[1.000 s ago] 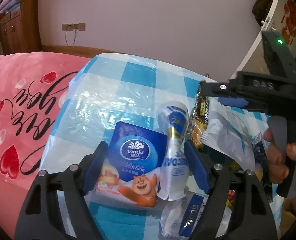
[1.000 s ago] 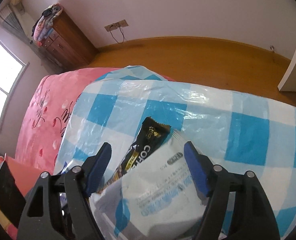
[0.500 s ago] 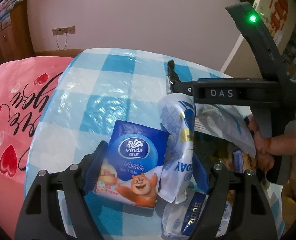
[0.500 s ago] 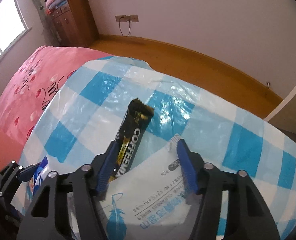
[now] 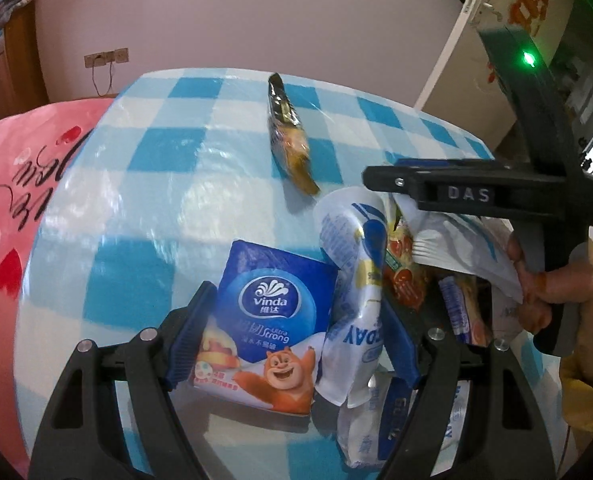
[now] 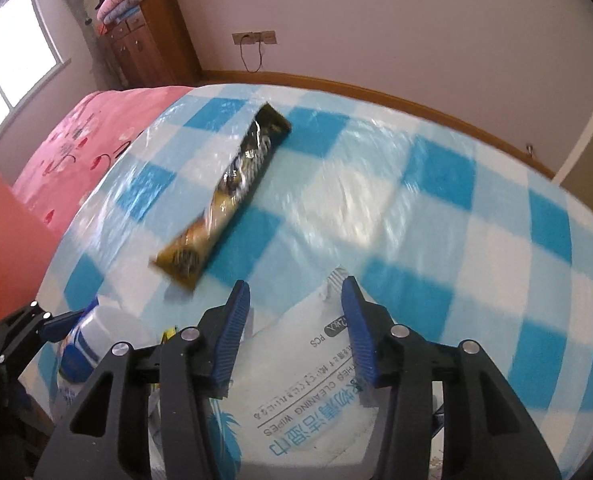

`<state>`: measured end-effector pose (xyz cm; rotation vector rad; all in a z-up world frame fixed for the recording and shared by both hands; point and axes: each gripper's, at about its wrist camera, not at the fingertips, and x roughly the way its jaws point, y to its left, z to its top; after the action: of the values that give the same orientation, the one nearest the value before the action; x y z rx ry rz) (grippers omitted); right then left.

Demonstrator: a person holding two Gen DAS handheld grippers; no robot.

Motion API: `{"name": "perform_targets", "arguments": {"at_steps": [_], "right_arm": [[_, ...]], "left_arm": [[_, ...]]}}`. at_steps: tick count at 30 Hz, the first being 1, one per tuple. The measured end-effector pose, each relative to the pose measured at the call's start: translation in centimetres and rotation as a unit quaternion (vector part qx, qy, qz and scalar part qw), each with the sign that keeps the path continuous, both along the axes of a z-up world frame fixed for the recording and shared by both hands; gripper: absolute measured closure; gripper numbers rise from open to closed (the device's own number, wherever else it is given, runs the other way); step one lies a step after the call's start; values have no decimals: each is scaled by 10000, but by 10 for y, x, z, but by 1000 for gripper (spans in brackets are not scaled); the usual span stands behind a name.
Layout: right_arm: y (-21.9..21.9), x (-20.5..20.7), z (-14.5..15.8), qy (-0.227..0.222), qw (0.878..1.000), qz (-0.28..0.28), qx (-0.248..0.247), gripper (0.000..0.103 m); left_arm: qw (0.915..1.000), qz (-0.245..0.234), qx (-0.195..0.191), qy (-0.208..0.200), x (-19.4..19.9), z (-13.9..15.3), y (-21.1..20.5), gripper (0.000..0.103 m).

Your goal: Collect trash

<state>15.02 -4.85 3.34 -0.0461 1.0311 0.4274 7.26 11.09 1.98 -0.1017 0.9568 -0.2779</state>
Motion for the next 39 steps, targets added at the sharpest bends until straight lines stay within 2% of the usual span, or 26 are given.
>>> {"name": "perform_targets", "arguments": {"at_steps": [6,7,11,16,17,18,20,23,24,26,35,36,37,39], "right_arm": [[-20,-25,1,136,9995,-206,207,54],[-24,-27,1,186,9990,-285,307,52],[-35,-29,12,142,9966,-507,640,31],[-34,-23,24,107,9936,-653,919,22],[-34,-21,26,95,9934,-682,920,21],[-32,-19,27,87,9934,-694,913,21],[-25,-11,27,118,9935,-668,915,21],[-12,0,26,158,9944,-570,879,21],[-6,3,25,143,9950,-527,840,20],[3,10,24,139,9955,-476,807,20],[48,45,10,155,9982,-282,508,22],[50,48,9,141,9983,-278,484,25],[54,52,9,143,9985,-281,447,33],[57,58,7,172,9986,-283,423,39]], "left_arm": [[9999,60,-11,-105,-17,3,3,26],[9998,78,-17,-165,-19,5,4,26],[9983,-89,81,-567,-32,22,4,26],[9971,-379,205,-623,-34,25,-5,26],[9968,-427,213,-638,-34,24,-7,30],[9965,-485,219,-642,-33,23,-10,34],[9963,-573,232,-593,-31,19,-15,55],[9952,-515,429,-718,-29,15,-21,64],[9954,-488,403,-725,-27,15,-20,66],[9964,-406,268,-687,-25,15,-16,76],[9974,-53,-413,-589,-28,14,6,81],[9972,-20,-470,-582,-29,15,9,81],[9970,-2,-504,-585,-30,15,11,82],[9965,33,-556,-618,-31,17,15,82]]}}
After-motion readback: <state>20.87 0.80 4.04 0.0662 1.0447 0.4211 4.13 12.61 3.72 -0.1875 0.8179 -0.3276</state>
